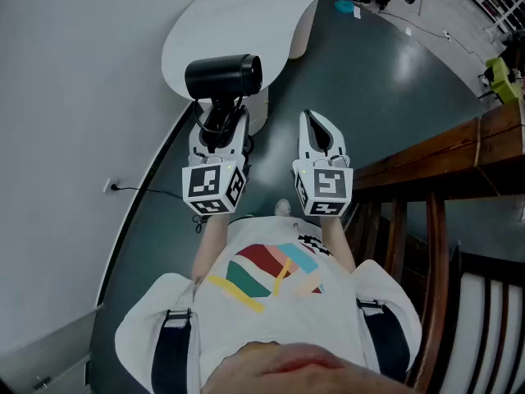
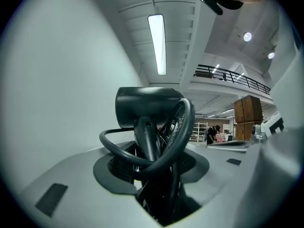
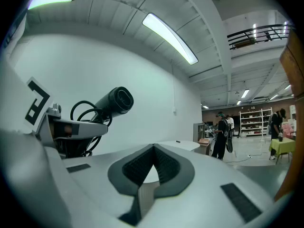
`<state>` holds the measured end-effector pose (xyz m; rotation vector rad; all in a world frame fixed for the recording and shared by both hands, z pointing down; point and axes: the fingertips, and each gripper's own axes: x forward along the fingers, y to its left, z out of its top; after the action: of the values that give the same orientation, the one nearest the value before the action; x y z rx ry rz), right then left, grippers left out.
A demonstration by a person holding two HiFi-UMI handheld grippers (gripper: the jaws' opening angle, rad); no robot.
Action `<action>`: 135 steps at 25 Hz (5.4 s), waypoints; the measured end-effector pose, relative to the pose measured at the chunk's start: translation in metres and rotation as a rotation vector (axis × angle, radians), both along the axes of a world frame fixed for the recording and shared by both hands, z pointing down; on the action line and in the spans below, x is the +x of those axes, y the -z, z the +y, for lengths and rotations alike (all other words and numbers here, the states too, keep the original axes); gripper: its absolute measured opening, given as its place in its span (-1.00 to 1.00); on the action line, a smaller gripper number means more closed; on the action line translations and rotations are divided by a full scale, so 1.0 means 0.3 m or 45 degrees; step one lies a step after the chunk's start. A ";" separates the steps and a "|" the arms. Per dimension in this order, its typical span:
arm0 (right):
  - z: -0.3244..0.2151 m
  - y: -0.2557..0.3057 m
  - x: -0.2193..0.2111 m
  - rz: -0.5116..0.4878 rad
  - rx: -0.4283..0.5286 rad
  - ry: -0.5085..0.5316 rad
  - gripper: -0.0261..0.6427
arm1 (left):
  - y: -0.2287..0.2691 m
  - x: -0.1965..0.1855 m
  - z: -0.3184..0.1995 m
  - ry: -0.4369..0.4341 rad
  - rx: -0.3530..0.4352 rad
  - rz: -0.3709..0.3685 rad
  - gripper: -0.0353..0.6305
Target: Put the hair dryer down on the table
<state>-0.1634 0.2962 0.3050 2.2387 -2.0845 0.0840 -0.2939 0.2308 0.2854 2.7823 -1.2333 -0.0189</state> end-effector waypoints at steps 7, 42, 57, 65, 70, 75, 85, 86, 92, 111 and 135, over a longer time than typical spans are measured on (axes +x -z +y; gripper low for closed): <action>-0.022 -0.002 -0.003 -0.006 -0.013 -0.017 -0.89 | 0.004 0.008 -0.013 -0.036 -0.001 -0.021 -0.24; -0.045 -0.036 0.400 -0.034 -0.025 -0.067 -0.89 | 0.005 0.468 -0.089 -0.174 0.003 -0.031 -0.24; -0.178 -0.115 0.510 0.096 -0.015 -0.041 -0.89 | -0.049 0.523 -0.225 -0.108 0.059 0.014 -0.24; -0.468 -0.094 0.604 0.147 -0.018 0.000 -0.89 | -0.013 0.623 -0.453 -0.077 0.080 0.044 -0.24; -0.658 -0.126 0.702 0.138 -0.042 0.005 -0.89 | -0.041 0.712 -0.655 -0.071 0.067 0.052 -0.24; -0.856 -0.110 0.778 0.119 -0.055 -0.021 -0.89 | -0.020 0.779 -0.856 -0.080 0.069 0.050 -0.24; -1.314 -0.121 0.974 0.090 -0.052 0.020 -0.89 | -0.044 1.003 -1.265 -0.059 0.057 0.038 -0.24; -1.356 -0.126 0.989 0.093 -0.055 0.026 -0.89 | -0.050 1.018 -1.306 -0.056 0.056 0.039 -0.24; -1.550 -0.161 1.077 0.085 -0.082 0.041 -0.89 | -0.098 1.112 -1.499 -0.057 0.017 0.044 -0.24; -1.682 -0.126 1.227 0.028 -0.041 0.155 -0.89 | -0.093 1.242 -1.593 0.092 -0.020 0.060 -0.24; -1.751 -0.058 1.289 0.042 0.055 0.246 -0.89 | -0.061 1.297 -1.623 0.189 0.037 0.011 -0.24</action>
<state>0.2234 -0.2291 0.3224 2.0337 -2.2926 -0.0104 0.0953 -0.2559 0.3037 2.7050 -1.4456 -0.0599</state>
